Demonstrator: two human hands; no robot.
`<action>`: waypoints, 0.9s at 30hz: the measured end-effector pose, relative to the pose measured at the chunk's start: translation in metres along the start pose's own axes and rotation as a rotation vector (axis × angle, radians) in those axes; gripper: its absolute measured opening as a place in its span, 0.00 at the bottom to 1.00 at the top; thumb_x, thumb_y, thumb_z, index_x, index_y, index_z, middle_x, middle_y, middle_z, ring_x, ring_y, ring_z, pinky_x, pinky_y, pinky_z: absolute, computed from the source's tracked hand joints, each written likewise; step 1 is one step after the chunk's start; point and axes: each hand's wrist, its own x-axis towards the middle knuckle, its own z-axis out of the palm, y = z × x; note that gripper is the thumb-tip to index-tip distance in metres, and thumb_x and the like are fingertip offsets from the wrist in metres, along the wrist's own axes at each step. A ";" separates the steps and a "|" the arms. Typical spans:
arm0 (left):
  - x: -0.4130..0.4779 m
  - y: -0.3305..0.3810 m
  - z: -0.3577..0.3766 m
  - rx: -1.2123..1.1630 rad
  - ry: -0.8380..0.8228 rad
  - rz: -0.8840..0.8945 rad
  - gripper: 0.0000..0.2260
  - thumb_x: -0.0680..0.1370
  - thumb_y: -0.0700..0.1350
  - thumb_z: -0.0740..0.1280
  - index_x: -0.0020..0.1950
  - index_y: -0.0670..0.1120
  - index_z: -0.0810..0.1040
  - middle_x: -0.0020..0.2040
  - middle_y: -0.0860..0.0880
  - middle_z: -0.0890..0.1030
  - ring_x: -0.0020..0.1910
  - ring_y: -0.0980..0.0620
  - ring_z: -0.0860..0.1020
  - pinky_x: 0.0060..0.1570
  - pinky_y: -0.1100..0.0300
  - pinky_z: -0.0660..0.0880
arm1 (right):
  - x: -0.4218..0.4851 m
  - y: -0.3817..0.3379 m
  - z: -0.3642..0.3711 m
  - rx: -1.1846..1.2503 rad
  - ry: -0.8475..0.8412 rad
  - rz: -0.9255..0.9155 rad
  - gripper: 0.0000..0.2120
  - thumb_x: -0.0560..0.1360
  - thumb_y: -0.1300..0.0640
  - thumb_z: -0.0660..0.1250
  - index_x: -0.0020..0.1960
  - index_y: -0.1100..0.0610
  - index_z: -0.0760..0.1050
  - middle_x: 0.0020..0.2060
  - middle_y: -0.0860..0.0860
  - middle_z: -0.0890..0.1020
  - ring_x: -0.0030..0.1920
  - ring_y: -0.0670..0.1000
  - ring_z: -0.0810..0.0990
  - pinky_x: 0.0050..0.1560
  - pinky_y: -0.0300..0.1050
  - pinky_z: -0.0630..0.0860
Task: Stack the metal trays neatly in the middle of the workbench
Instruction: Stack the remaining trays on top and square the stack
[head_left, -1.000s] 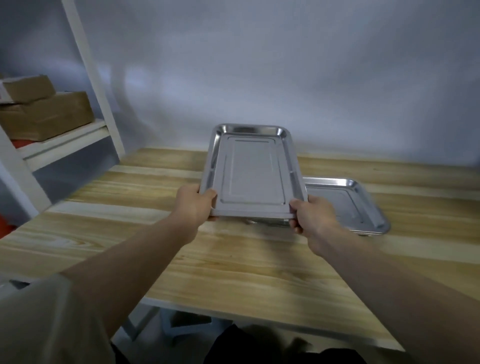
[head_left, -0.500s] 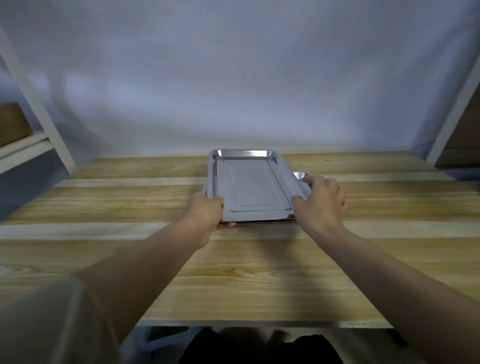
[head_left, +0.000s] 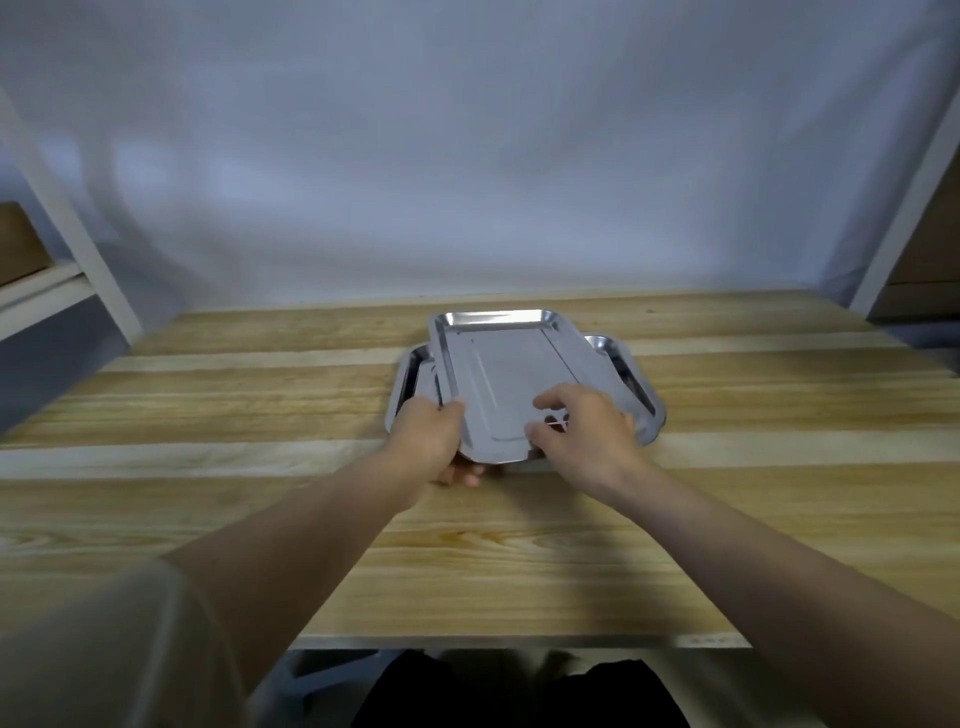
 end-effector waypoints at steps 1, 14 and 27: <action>0.001 -0.002 -0.005 0.099 0.019 0.028 0.14 0.83 0.48 0.56 0.54 0.39 0.75 0.40 0.39 0.82 0.28 0.48 0.79 0.25 0.58 0.76 | 0.001 0.001 0.002 -0.008 -0.006 0.007 0.17 0.76 0.50 0.66 0.64 0.49 0.74 0.62 0.48 0.76 0.63 0.50 0.73 0.66 0.52 0.59; 0.024 -0.041 -0.050 0.975 0.193 0.548 0.13 0.78 0.49 0.65 0.61 0.58 0.79 0.53 0.50 0.78 0.53 0.49 0.76 0.54 0.50 0.76 | 0.002 -0.030 0.027 -0.188 -0.023 -0.199 0.27 0.75 0.38 0.62 0.69 0.52 0.71 0.65 0.48 0.76 0.67 0.50 0.69 0.67 0.50 0.59; 0.023 -0.039 -0.051 1.113 0.230 0.649 0.12 0.80 0.49 0.63 0.61 0.58 0.80 0.51 0.48 0.82 0.51 0.48 0.77 0.49 0.54 0.75 | 0.009 -0.040 0.026 -0.333 -0.152 -0.164 0.10 0.71 0.54 0.67 0.35 0.53 0.67 0.45 0.51 0.74 0.51 0.54 0.69 0.57 0.50 0.67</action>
